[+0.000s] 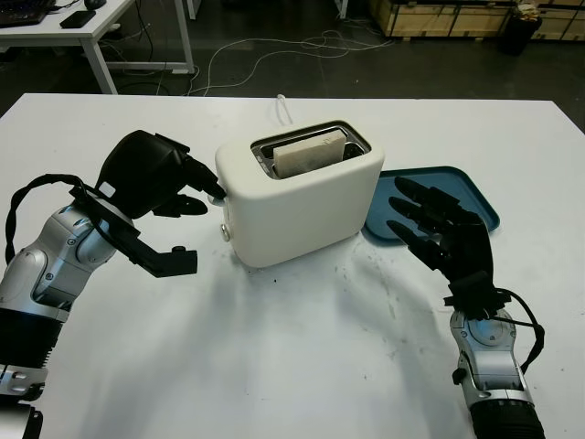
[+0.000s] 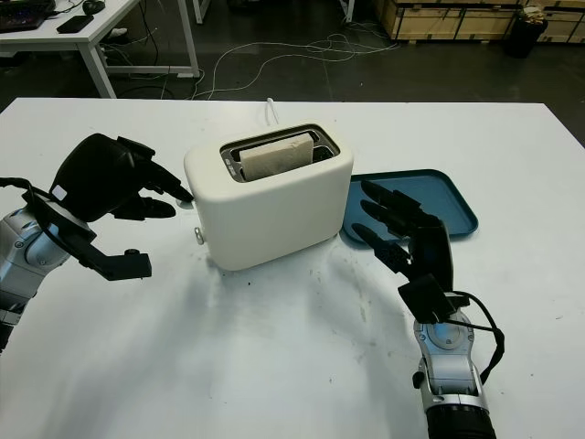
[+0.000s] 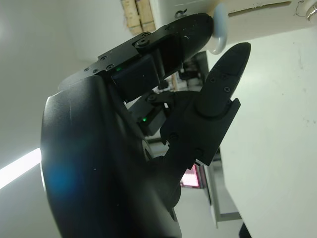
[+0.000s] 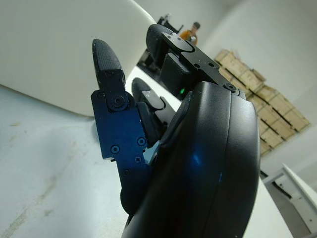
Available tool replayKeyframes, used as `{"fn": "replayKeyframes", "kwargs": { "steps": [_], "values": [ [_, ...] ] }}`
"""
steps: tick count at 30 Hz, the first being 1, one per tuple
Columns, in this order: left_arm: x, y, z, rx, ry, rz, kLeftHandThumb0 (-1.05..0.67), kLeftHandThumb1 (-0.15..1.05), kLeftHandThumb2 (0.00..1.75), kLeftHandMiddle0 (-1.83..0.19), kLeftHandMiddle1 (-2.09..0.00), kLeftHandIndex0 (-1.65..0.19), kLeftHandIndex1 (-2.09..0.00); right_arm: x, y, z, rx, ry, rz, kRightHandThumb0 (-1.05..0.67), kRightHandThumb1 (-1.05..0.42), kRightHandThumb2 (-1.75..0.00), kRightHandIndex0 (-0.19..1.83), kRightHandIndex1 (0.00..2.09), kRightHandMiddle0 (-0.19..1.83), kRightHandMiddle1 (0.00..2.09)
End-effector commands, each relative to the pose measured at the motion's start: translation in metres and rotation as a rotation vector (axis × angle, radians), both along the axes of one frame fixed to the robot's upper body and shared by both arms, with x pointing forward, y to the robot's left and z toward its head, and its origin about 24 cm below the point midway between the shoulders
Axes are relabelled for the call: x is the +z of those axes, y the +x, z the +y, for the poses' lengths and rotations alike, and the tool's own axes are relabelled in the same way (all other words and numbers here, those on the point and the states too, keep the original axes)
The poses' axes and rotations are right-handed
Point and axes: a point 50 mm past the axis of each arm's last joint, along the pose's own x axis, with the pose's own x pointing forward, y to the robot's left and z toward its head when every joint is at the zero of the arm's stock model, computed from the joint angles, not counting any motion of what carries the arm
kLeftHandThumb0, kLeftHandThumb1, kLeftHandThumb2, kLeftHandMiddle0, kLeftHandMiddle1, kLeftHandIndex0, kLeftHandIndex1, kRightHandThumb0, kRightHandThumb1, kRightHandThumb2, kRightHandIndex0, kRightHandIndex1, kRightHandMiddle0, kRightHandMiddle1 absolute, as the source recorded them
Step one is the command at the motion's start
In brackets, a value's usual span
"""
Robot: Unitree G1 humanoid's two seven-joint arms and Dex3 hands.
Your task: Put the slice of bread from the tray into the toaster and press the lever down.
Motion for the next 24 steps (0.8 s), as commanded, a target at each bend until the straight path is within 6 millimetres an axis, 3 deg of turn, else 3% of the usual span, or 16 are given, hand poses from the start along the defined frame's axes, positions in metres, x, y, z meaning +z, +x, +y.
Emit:
{"fn": "replayKeyframes", "kwargs": {
  "steps": [1, 11, 21, 24],
  "values": [
    [-0.009, 0.0, -0.003, -0.006, 0.009, 0.02, -0.32, 0.64, 0.0, -1.07, -1.06, -1.4, -0.02, -0.001, -0.002, -0.002, -0.008, 0.015, 0.013, -0.46, -0.92, 0.0, 0.82, 0.0, 0.76, 0.0],
    [-0.03, 0.007, -0.001, 0.053, 0.007, 0.084, -0.28, 0.65, 0.0, -0.97, -1.32, -1.38, -0.01, -0.001, -0.006, -0.007, -0.008, -0.024, 0.012, -0.49, -0.92, -0.03, 0.83, 0.01, 0.75, 0.0],
    [-0.049, 0.006, -0.007, 0.084, -0.073, 0.138, -0.26, 0.68, 0.01, -0.94, -1.3, -1.36, 0.0, 0.0, -0.01, -0.012, -0.025, -0.036, 0.032, -0.46, -0.92, -0.03, 0.84, 0.01, 0.76, 0.0],
    [-0.066, 0.001, -0.017, 0.099, -0.164, 0.206, -0.24, 0.71, 0.01, -0.92, -1.21, -1.33, 0.0, 0.0, -0.013, -0.014, -0.026, -0.036, 0.048, -0.46, -0.92, -0.03, 0.84, 0.0, 0.76, 0.0]
  ]
}}
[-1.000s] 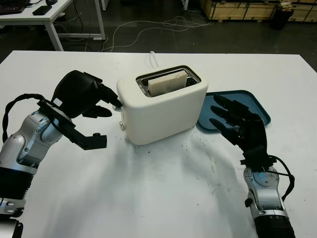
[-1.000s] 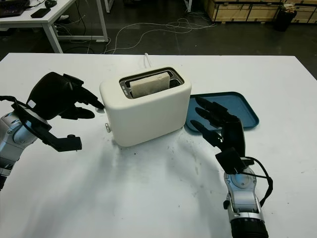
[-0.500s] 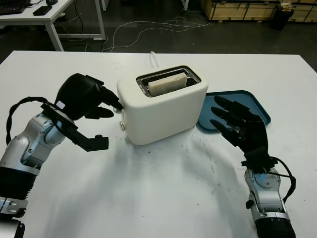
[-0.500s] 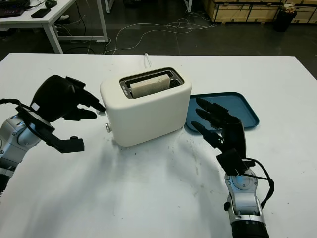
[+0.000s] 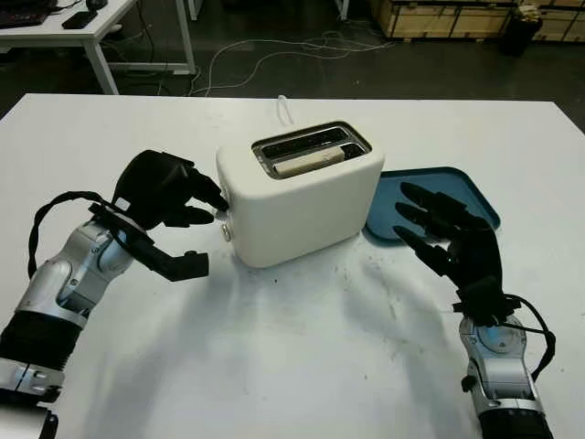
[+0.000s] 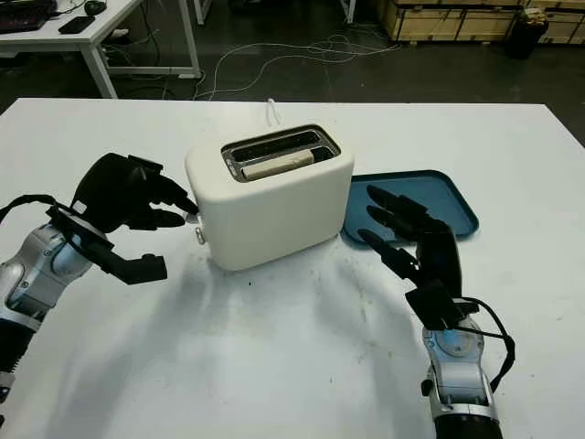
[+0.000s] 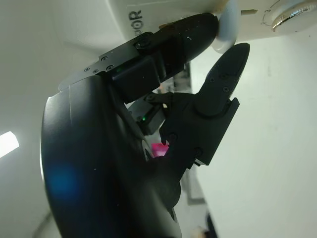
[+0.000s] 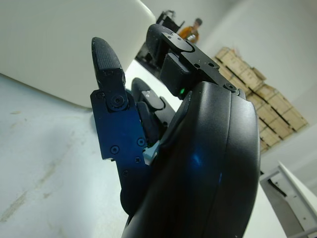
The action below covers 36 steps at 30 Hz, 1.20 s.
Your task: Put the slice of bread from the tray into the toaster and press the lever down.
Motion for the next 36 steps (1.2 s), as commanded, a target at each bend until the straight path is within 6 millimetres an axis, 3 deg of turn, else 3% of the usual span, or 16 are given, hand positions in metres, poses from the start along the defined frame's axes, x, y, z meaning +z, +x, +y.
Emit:
{"fn": "replayKeyframes", "kwargs": {
  "steps": [1, 7, 10, 13, 19, 29, 34, 36],
  "values": [
    [-0.031, -0.009, -0.018, -0.017, -0.065, 0.101, -0.23, 0.71, 0.01, -0.93, -1.21, -1.33, 0.0, 0.0, -0.003, -0.004, -0.006, 0.002, 0.021, -0.45, -0.92, -0.03, 0.84, 0.0, 0.75, 0.0],
    [-0.093, -0.031, -0.062, 0.0, -0.202, 0.221, -0.21, 0.72, 0.0, -0.85, -1.47, -1.33, -0.02, -0.001, -0.005, -0.006, 0.005, 0.007, 0.04, -0.43, -0.92, -0.02, 0.83, 0.0, 0.75, 0.0],
    [-0.101, -0.035, -0.066, -0.015, -0.182, 0.248, -0.21, 0.7, 0.0, -0.79, -1.7, -1.33, -0.02, 0.002, -0.005, -0.007, 0.002, -0.008, 0.041, -0.44, -0.92, -0.02, 0.83, 0.0, 0.75, 0.0],
    [-0.094, -0.031, -0.06, -0.027, -0.14, 0.231, -0.2, 0.69, 0.0, -0.79, -1.73, -1.34, -0.02, 0.001, -0.005, -0.005, 0.001, 0.007, 0.044, -0.43, -0.92, -0.02, 0.82, 0.0, 0.75, 0.0],
    [-0.074, -0.023, -0.045, -0.048, -0.086, 0.224, -0.18, 0.7, 0.0, -0.86, -1.43, -1.34, -0.02, -0.001, -0.004, 0.001, 0.007, -0.014, 0.038, -0.44, -0.92, -0.04, 0.83, 0.0, 0.74, 0.0],
    [-0.038, -0.013, -0.025, -0.102, 0.066, 0.177, -0.25, 0.71, 0.0, -0.92, -1.27, -1.34, -0.01, -0.003, -0.006, 0.003, 0.003, -0.001, 0.03, -0.44, -0.92, -0.04, 0.84, 0.01, 0.75, 0.0],
    [-0.02, -0.007, -0.022, -0.113, 0.107, 0.128, -0.23, 0.68, 0.0, -0.92, -1.42, -1.34, -0.01, -0.003, -0.008, 0.002, -0.001, -0.006, 0.041, -0.46, -0.92, -0.06, 0.83, 0.0, 0.75, 0.0],
    [-0.016, -0.004, -0.023, -0.114, 0.116, 0.115, -0.23, 0.67, 0.0, -0.88, -1.58, -1.35, -0.01, -0.003, -0.009, 0.002, -0.001, -0.002, 0.044, -0.46, -0.92, -0.06, 0.83, 0.0, 0.75, 0.0]
  ]
}}
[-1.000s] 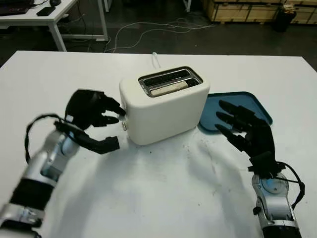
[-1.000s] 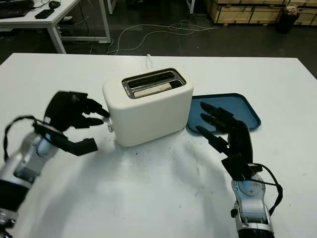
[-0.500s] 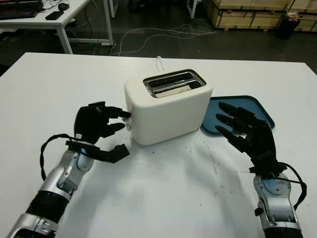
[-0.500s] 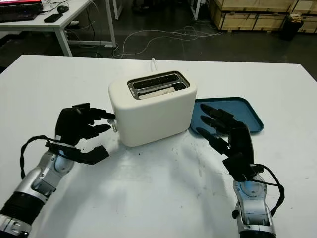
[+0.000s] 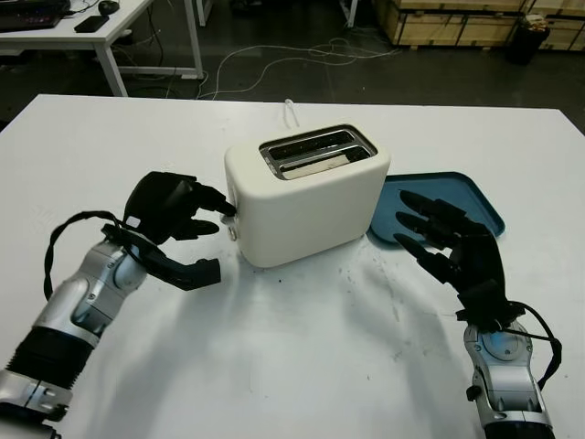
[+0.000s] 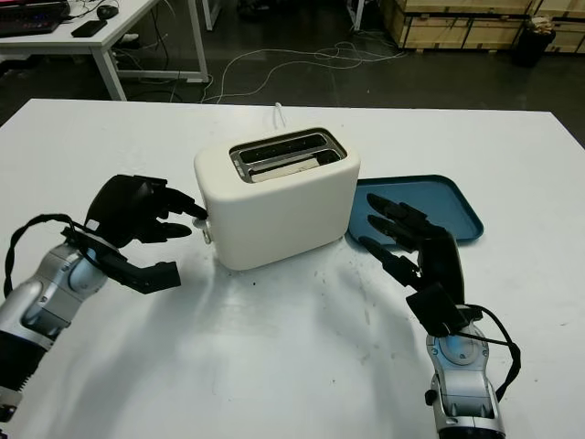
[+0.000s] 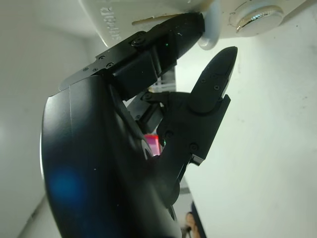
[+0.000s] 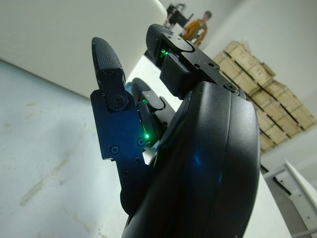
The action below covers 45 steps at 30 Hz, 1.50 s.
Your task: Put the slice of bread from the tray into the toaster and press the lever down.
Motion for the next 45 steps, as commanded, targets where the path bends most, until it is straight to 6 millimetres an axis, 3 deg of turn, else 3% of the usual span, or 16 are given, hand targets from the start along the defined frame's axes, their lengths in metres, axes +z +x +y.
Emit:
{"fn": "replayKeyframes", "kwargs": {
  "steps": [1, 9, 15, 20, 24, 26, 29, 31, 33, 39, 41, 45],
  "values": [
    [-0.01, -0.005, -0.019, -0.095, 0.041, 0.044, -0.23, 0.67, 0.0, -0.86, -1.62, -1.36, -0.01, 0.002, -0.001, 0.0, -0.002, 0.002, -0.007, -0.45, -0.92, -0.06, 0.83, 0.0, 0.75, 0.0],
    [-0.01, -0.004, -0.025, -0.136, 0.062, 0.066, -0.24, 0.68, 0.0, -0.91, -1.45, -1.35, -0.01, 0.004, -0.003, -0.002, -0.006, 0.011, -0.008, -0.46, -0.92, -0.07, 0.83, 0.0, 0.75, 0.0],
    [-0.007, -0.005, -0.028, -0.148, 0.088, 0.052, -0.24, 0.68, 0.0, -0.87, -1.6, -1.35, 0.0, 0.003, -0.005, -0.004, -0.012, 0.019, -0.003, -0.46, -0.92, -0.07, 0.84, 0.0, 0.75, 0.0],
    [-0.006, -0.007, -0.033, -0.166, 0.086, 0.06, -0.25, 0.69, 0.0, -0.86, -1.52, -1.35, 0.0, 0.005, -0.01, -0.005, -0.011, -0.001, 0.001, -0.45, -0.92, -0.07, 0.83, 0.0, 0.75, 0.0],
    [-0.007, -0.013, -0.046, -0.197, 0.044, 0.066, -0.27, 0.69, 0.0, -0.83, -1.61, -1.36, -0.01, 0.005, -0.016, -0.007, -0.012, -0.004, 0.008, -0.45, -0.92, -0.08, 0.83, 0.0, 0.75, 0.0],
    [-0.028, -0.017, -0.061, -0.188, 0.004, 0.192, -0.24, 0.71, 0.01, -0.77, -1.63, -1.32, -0.01, 0.004, -0.018, -0.008, -0.015, -0.005, 0.021, -0.47, -0.92, -0.08, 0.83, 0.0, 0.74, 0.0],
    [-0.109, -0.036, -0.087, -0.185, 0.131, 0.505, -0.25, 0.72, 0.01, -0.8, -1.31, -1.33, -0.03, 0.001, -0.02, -0.009, -0.017, -0.017, 0.038, -0.46, -0.92, -0.08, 0.83, 0.0, 0.74, 0.0],
    [-0.135, -0.05, -0.095, -0.208, 0.179, 0.587, -0.27, 0.72, 0.0, -0.86, -1.2, -1.33, -0.03, -0.001, -0.019, -0.011, -0.019, -0.029, 0.042, -0.45, -0.92, -0.08, 0.82, 0.0, 0.74, 0.0],
    [-0.135, -0.054, -0.098, -0.232, 0.182, 0.608, -0.28, 0.74, 0.01, -0.84, -1.24, -1.32, -0.02, -0.002, -0.018, -0.012, -0.023, -0.034, 0.052, -0.47, -0.92, -0.09, 0.81, 0.0, 0.73, 0.0],
    [-0.121, -0.04, -0.093, -0.246, 0.217, 0.555, -0.29, 0.75, 0.01, -0.81, -1.32, -1.3, -0.01, -0.004, -0.016, -0.005, -0.013, -0.029, 0.048, -0.46, -0.92, -0.1, 0.81, 0.0, 0.72, 0.0],
    [-0.118, -0.038, -0.091, -0.247, 0.224, 0.547, -0.27, 0.75, 0.0, -0.86, -1.22, -1.33, -0.03, -0.004, -0.016, -0.004, -0.012, -0.037, 0.049, -0.47, -0.92, -0.11, 0.81, 0.0, 0.72, 0.0],
    [-0.109, -0.032, -0.085, -0.244, 0.218, 0.531, -0.27, 0.74, 0.0, -0.83, -1.25, -1.35, -0.04, -0.003, -0.016, -0.003, -0.014, -0.011, 0.046, -0.45, -0.92, -0.1, 0.8, 0.0, 0.72, 0.0]
  ]
}}
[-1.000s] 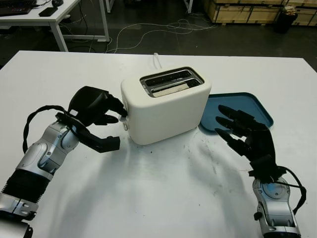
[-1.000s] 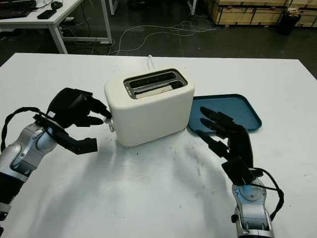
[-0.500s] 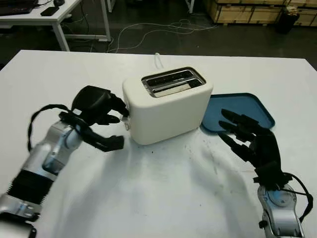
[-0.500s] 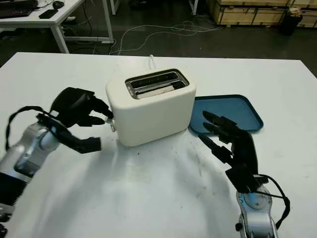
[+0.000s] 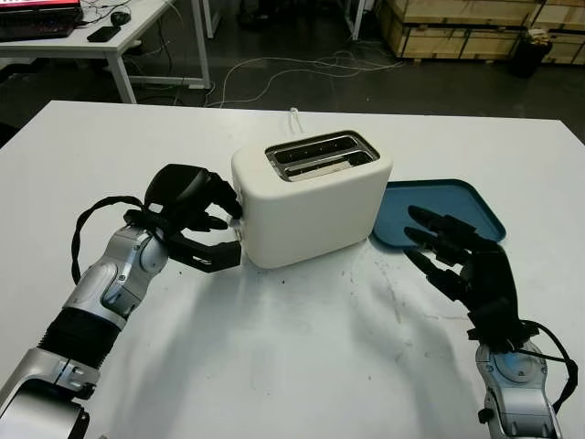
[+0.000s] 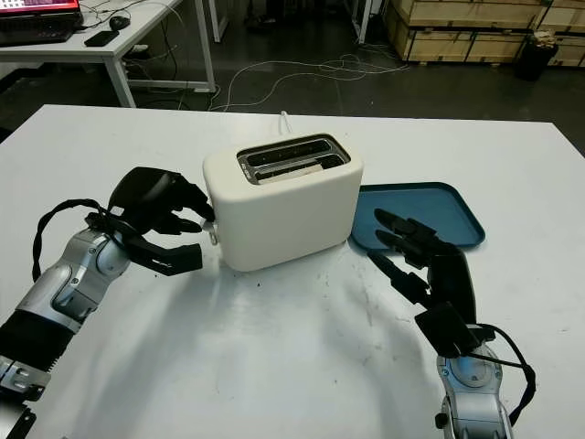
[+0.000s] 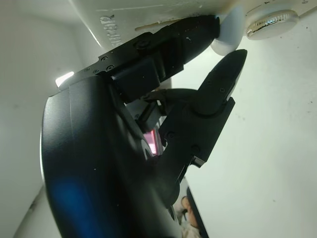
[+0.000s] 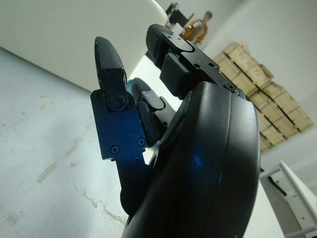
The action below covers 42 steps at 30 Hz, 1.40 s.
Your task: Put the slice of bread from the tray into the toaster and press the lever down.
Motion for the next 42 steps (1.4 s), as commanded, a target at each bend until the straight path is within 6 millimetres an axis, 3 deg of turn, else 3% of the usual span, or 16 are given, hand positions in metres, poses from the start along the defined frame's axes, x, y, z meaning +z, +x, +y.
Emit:
{"fn": "replayKeyframes", "kwargs": {
  "steps": [1, 5, 7, 9, 13, 16, 22, 25, 31, 32, 34, 35, 36, 37, 39, 42],
  "values": [
    [-0.096, -0.049, -0.063, -0.311, 0.18, 0.438, -0.27, 0.74, 0.0, -0.83, -1.25, -1.35, -0.04, 0.0, 0.002, 0.003, 0.003, 0.011, 0.008, -0.44, -0.92, -0.1, 0.8, 0.0, 0.72, 0.0],
    [-0.081, -0.041, -0.057, -0.317, 0.204, 0.372, -0.24, 0.72, 0.0, -0.9, -1.28, -1.33, -0.03, -0.001, 0.002, 0.004, 0.01, 0.008, 0.007, -0.44, -0.92, -0.09, 0.8, 0.0, 0.72, 0.0],
    [-0.07, -0.037, -0.055, -0.309, 0.215, 0.32, -0.25, 0.68, 0.0, -0.9, -1.62, -1.4, -0.12, -0.001, 0.002, 0.004, 0.012, 0.005, 0.006, -0.45, -0.92, -0.1, 0.8, 0.0, 0.72, 0.0],
    [-0.062, -0.032, -0.053, -0.305, 0.233, 0.3, -0.25, 0.67, 0.0, -0.88, -1.69, -1.38, -0.14, -0.001, 0.002, 0.004, 0.012, 0.004, 0.003, -0.46, -0.92, -0.1, 0.81, 0.0, 0.72, 0.0],
    [-0.039, -0.021, -0.052, -0.31, 0.292, 0.278, -0.28, 0.71, 0.01, -0.88, -1.62, -1.33, -0.16, 0.0, 0.003, 0.005, 0.012, 0.009, 0.001, -0.46, -0.92, -0.11, 0.81, 0.0, 0.73, 0.0],
    [-0.03, -0.017, -0.051, -0.306, 0.293, 0.272, -0.29, 0.73, 0.01, -0.79, -1.26, -1.26, -0.15, 0.0, 0.004, 0.006, 0.015, 0.008, -0.001, -0.45, -0.92, -0.11, 0.81, 0.0, 0.73, 0.0],
    [-0.022, -0.016, -0.052, -0.324, 0.317, 0.23, -0.27, 0.74, 0.0, -0.84, -1.06, -1.24, -0.2, 0.0, 0.004, 0.005, 0.016, 0.01, -0.004, -0.46, -0.92, -0.12, 0.81, 0.0, 0.72, 0.0],
    [-0.017, -0.016, -0.052, -0.342, 0.302, 0.221, -0.25, 0.72, 0.0, -0.84, -1.32, -1.26, -0.25, 0.0, 0.003, 0.005, 0.013, 0.003, -0.004, -0.46, -0.92, -0.12, 0.81, 0.0, 0.72, 0.0],
    [-0.001, -0.026, -0.058, -0.353, 0.163, 0.111, -0.28, 0.68, 0.0, -0.89, -1.48, -1.27, -0.27, 0.0, -0.005, 0.004, -0.001, 0.008, 0.005, -0.44, -0.92, -0.1, 0.81, 0.0, 0.72, 0.0],
    [-0.005, -0.027, -0.059, -0.342, 0.134, 0.131, -0.27, 0.7, 0.01, -0.87, -1.41, -1.24, -0.24, -0.001, -0.007, 0.003, -0.003, 0.005, 0.004, -0.44, -0.92, -0.11, 0.81, 0.0, 0.72, 0.0],
    [-0.077, -0.038, -0.069, -0.276, 0.172, 0.395, -0.23, 0.71, 0.01, -0.89, -1.26, -1.22, -0.2, -0.003, -0.01, -0.002, -0.018, -0.013, 0.008, -0.45, -0.92, -0.11, 0.81, 0.0, 0.72, 0.0],
    [-0.114, -0.049, -0.075, -0.253, 0.242, 0.553, -0.23, 0.71, 0.01, -0.9, -0.99, -1.21, -0.16, -0.003, -0.011, -0.007, -0.028, -0.02, 0.013, -0.46, -0.92, -0.11, 0.81, 0.0, 0.72, 0.0],
    [-0.137, -0.062, -0.082, -0.274, 0.282, 0.651, -0.26, 0.73, 0.01, -0.93, -0.77, -1.19, -0.12, -0.002, -0.013, -0.012, -0.04, -0.027, 0.018, -0.46, -0.92, -0.11, 0.81, 0.0, 0.72, 0.0],
    [-0.146, -0.069, -0.088, -0.297, 0.3, 0.698, -0.32, 0.74, 0.0, -0.99, -0.63, -1.21, -0.09, -0.001, -0.013, -0.016, -0.05, -0.035, 0.019, -0.44, -0.92, -0.11, 0.82, 0.01, 0.72, 0.0],
    [-0.141, -0.07, -0.097, -0.339, 0.262, 0.688, -0.33, 0.75, 0.0, -1.02, -0.54, -1.21, -0.07, 0.0, -0.012, -0.021, -0.06, -0.038, 0.022, -0.44, -0.92, -0.11, 0.82, 0.01, 0.72, 0.0],
    [-0.127, -0.06, -0.098, -0.331, 0.24, 0.661, -0.26, 0.76, 0.01, -0.94, -0.82, -1.23, -0.06, 0.001, -0.008, -0.019, -0.045, -0.043, 0.02, -0.44, -0.92, -0.1, 0.82, 0.0, 0.73, 0.0]
  ]
}}
